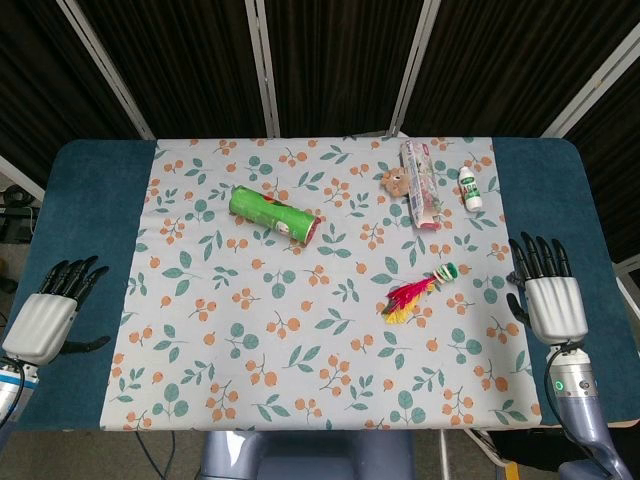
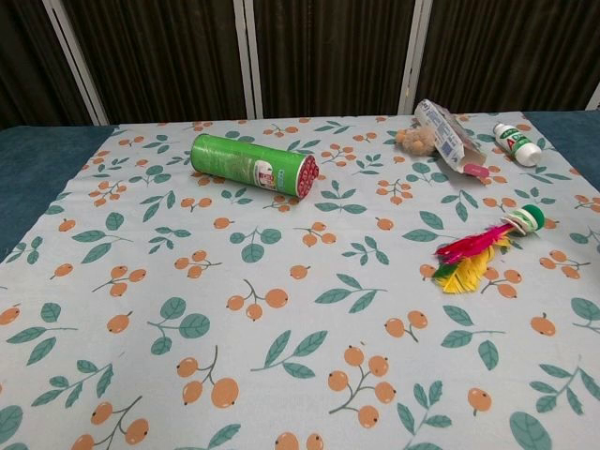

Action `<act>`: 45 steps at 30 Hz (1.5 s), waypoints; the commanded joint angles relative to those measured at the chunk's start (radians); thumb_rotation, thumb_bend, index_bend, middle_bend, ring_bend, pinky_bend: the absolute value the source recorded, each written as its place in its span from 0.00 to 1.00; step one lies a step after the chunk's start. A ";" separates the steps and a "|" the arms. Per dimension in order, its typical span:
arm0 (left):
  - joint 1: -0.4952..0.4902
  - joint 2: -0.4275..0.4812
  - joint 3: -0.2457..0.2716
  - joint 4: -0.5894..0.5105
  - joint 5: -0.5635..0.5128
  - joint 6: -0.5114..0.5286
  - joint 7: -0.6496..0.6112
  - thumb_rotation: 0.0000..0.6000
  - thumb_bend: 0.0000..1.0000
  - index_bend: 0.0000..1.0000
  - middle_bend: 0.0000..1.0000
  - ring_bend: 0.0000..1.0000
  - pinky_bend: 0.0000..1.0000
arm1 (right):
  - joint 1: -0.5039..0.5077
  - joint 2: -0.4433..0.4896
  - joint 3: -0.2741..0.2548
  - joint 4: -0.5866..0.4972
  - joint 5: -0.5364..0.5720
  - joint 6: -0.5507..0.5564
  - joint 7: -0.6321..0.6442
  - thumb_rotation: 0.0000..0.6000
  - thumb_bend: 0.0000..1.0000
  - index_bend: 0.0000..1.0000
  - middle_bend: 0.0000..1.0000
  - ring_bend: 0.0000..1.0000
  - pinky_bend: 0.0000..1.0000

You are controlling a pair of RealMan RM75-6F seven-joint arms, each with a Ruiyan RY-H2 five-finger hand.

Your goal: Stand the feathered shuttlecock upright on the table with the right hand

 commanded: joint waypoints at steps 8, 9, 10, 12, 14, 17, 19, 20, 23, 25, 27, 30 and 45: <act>0.001 -0.001 0.000 0.002 0.002 0.003 0.003 0.88 0.13 0.09 0.00 0.00 0.00 | -0.001 0.003 -0.002 -0.007 -0.005 0.001 0.006 1.00 0.25 0.00 0.00 0.00 0.00; 0.001 -0.001 0.000 0.003 0.003 0.003 0.005 0.88 0.13 0.09 0.00 0.00 0.00 | -0.001 0.003 -0.003 -0.008 -0.006 0.001 0.007 1.00 0.25 0.00 0.00 0.00 0.00; 0.001 -0.002 0.000 0.005 0.004 0.005 0.008 0.88 0.13 0.09 0.00 0.00 0.00 | 0.000 0.003 -0.003 -0.009 -0.008 0.002 0.007 1.00 0.25 0.00 0.00 0.00 0.00; 0.001 -0.004 0.000 0.007 0.004 0.006 0.014 0.88 0.13 0.09 0.00 0.00 0.00 | 0.000 0.003 -0.004 -0.011 -0.011 0.003 0.007 1.00 0.25 0.00 0.00 0.00 0.00; 0.000 -0.005 -0.001 0.009 0.004 0.006 0.018 0.88 0.13 0.08 0.00 0.00 0.00 | 0.001 0.002 -0.005 -0.010 -0.011 0.001 0.006 1.00 0.25 0.00 0.00 0.00 0.00; -0.001 -0.008 -0.001 0.014 0.005 0.006 0.025 0.88 0.14 0.08 0.00 0.00 0.00 | 0.002 0.000 -0.004 -0.008 -0.007 -0.003 0.005 1.00 0.25 0.00 0.00 0.00 0.00; -0.001 -0.009 -0.001 0.016 0.008 0.008 0.030 0.88 0.15 0.07 0.00 0.00 0.00 | 0.002 0.000 -0.003 -0.008 -0.005 -0.004 0.005 1.00 0.25 0.00 0.00 0.00 0.00; -0.002 -0.010 -0.001 0.019 0.011 0.009 0.034 0.88 0.16 0.07 0.00 0.00 0.00 | 0.003 0.000 -0.003 -0.008 -0.004 -0.006 0.005 1.00 0.25 0.00 0.00 0.00 0.00; -0.003 -0.010 0.002 0.024 0.020 0.010 0.036 0.88 0.20 0.07 0.00 0.00 0.00 | 0.003 0.002 -0.005 -0.009 -0.004 -0.011 0.006 1.00 0.25 0.00 0.00 0.00 0.00; -0.004 -0.009 0.005 0.027 0.027 0.010 0.038 0.88 0.21 0.07 0.00 0.00 0.00 | 0.004 0.004 -0.007 -0.012 -0.005 -0.015 0.010 1.00 0.25 0.00 0.00 0.00 0.00; -0.004 -0.009 0.006 0.029 0.030 0.012 0.037 0.88 0.20 0.07 0.00 0.00 0.00 | 0.005 0.007 -0.011 -0.016 -0.011 -0.018 0.015 1.00 0.25 0.00 0.00 0.00 0.00; -0.003 -0.008 0.008 0.031 0.036 0.014 0.036 0.88 0.18 0.07 0.00 0.00 0.00 | 0.007 0.011 -0.019 -0.027 -0.033 -0.014 0.023 1.00 0.25 0.00 0.00 0.00 0.00; -0.006 -0.009 0.009 0.032 0.035 0.011 0.027 0.88 0.18 0.07 0.00 0.00 0.00 | 0.111 -0.089 -0.071 -0.037 -0.117 -0.165 -0.043 1.00 0.25 0.31 0.13 0.00 0.00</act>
